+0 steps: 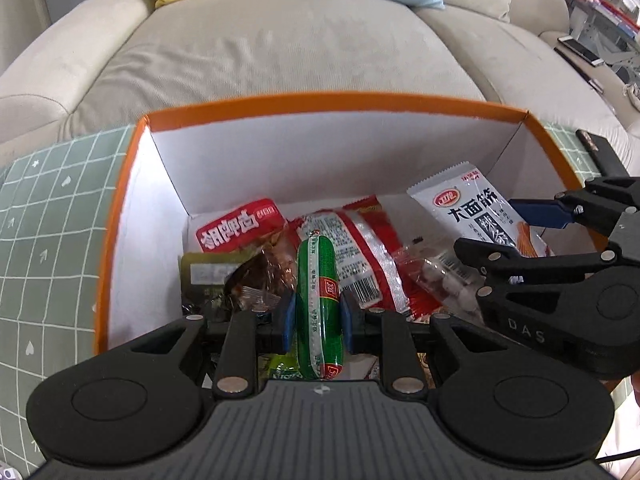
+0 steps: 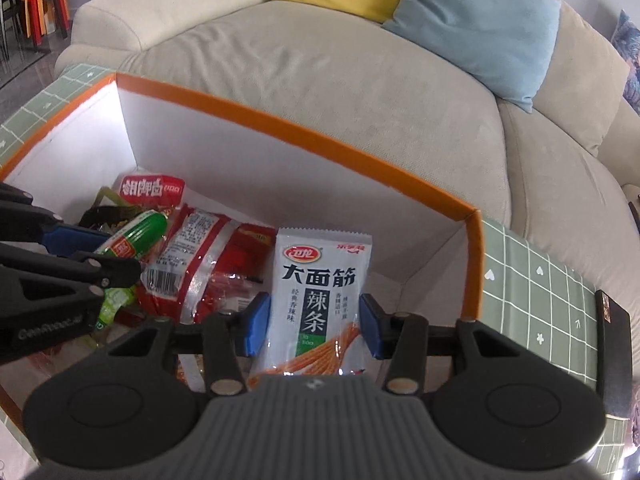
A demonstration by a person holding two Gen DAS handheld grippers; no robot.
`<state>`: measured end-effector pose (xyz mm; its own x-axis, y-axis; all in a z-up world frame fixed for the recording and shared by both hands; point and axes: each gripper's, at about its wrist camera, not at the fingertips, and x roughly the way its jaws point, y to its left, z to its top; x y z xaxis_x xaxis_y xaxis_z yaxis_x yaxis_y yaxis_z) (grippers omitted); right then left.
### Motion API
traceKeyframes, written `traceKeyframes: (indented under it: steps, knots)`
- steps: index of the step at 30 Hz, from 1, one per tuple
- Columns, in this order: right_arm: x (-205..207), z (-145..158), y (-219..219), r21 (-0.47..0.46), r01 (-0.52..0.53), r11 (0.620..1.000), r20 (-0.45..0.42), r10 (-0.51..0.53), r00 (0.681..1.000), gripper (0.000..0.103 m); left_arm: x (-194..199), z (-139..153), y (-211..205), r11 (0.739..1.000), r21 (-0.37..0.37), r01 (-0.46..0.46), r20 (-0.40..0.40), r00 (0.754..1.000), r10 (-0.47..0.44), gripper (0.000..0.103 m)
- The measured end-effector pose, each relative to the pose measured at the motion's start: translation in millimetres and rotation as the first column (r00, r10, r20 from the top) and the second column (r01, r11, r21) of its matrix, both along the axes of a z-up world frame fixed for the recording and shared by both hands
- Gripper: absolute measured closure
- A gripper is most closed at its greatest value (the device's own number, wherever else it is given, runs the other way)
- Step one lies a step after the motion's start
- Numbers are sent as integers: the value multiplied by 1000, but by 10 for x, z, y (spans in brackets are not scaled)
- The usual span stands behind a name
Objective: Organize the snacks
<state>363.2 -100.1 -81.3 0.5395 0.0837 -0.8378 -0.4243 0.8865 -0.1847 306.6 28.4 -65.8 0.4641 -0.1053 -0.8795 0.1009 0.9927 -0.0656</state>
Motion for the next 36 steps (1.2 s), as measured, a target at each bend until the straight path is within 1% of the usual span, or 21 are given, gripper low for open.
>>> traceKeyframes:
  steps: [3, 4, 6, 7, 8, 9, 10, 11, 12, 13, 14, 15, 17, 21, 27, 28, 30, 31, 33, 35, 36]
  knots:
    - [7, -11, 2, -7, -2, 1000, 4, 2, 1000, 56, -18, 10, 0, 1000, 10, -10, 10, 1000, 10, 77]
    - [3, -4, -3, -3, -2, 1000, 3, 2, 1000, 56, -25, 25, 5, 1000, 8, -12, 14, 1000, 12, 73]
    - [8, 13, -8, 4, -2, 1000, -2, 2, 1000, 52, -46, 75, 14, 1000, 4, -14, 26, 1000, 14, 69]
    - [7, 24, -12, 3, -2, 1000, 2, 2, 1000, 52, -52, 112, 16, 1000, 3, -17, 36, 999, 17, 66]
    - [2, 51, -18, 0, -2, 1000, 8, 2, 1000, 50, -63, 146, 21, 1000, 4, -20, 46, 999, 20, 61]
    - [-14, 84, -22, -3, 1, 1000, 17, -1, 1000, 42, -81, 188, 27, 1000, 6, -24, 57, 998, 23, 58]
    - [-25, 119, -28, -2, 3, 1000, 28, -3, 1000, 37, -94, 228, 35, 1000, 3, -25, 67, 997, 25, 53]
    - [-42, 165, -39, 3, 4, 1000, 41, -5, 999, 30, -115, 277, 37, 1000, -1, -26, 82, 996, 26, 48]
    - [-58, 202, -37, 9, 5, 1000, 50, -5, 999, 25, -148, 333, 40, 1000, 1, -31, 101, 994, 30, 46]
    - [-79, 251, -45, 14, 5, 1000, 57, -6, 998, 24, -176, 386, 35, 999, 13, -43, 120, 992, 41, 39]
    - [-103, 299, -52, 16, 6, 1000, 68, -7, 998, 22, -207, 438, 29, 998, 28, -57, 148, 988, 53, 36]
    - [-132, 342, -58, 17, 7, 1000, 79, -8, 997, 18, -250, 496, 24, 997, 42, -70, 182, 981, 61, 34]
    - [-205, 445, -89, 22, 13, 1000, 109, -15, 994, 14, -343, 606, 19, 993, 65, -100, 241, 967, 82, 26]
    - [-382, 688, -172, 65, 20, 998, 166, -31, 986, 14, -532, 811, 31, 985, 83, -151, 336, 935, 115, 25]
    - [-814, 1120, -337, 173, 48, 984, 290, -98, 952, 13, -892, 1145, 43, 979, 77, -188, 465, 876, 131, 25]
    - [-912, 1185, -355, 193, 45, 980, 314, -106, 944, 13, -977, 1198, 39, 978, 75, -193, 490, 862, 132, 25]
    - [-1127, 1282, -375, 223, 31, 974, 363, -112, 925, 7, -1172, 1303, 27, 979, 56, -198, 555, 821, 135, 25]
    - [-1241, 1321, -376, 232, 25, 972, 387, -116, 915, 6, -1252, 1342, 26, 980, 49, -194, 580, 804, 130, 24]
    - [-1476, 1376, -365, 245, -1, 970, 435, -109, 894, 5, -1399, 1394, 11, 979, 53, -196, 613, 780, 123, 24]
    - [-1704, 1390, -361, 244, -10, 970, 480, -111, 870, 4, -1561, 1440, -28, 978, 63, -198, 652, 750, 110, 22]
    - [-1802, 1400, -369, 247, -13, 969, 498, -115, 859, 4, -1638, 1452, -52, 978, 75, -197, 665, 740, 98, 21]
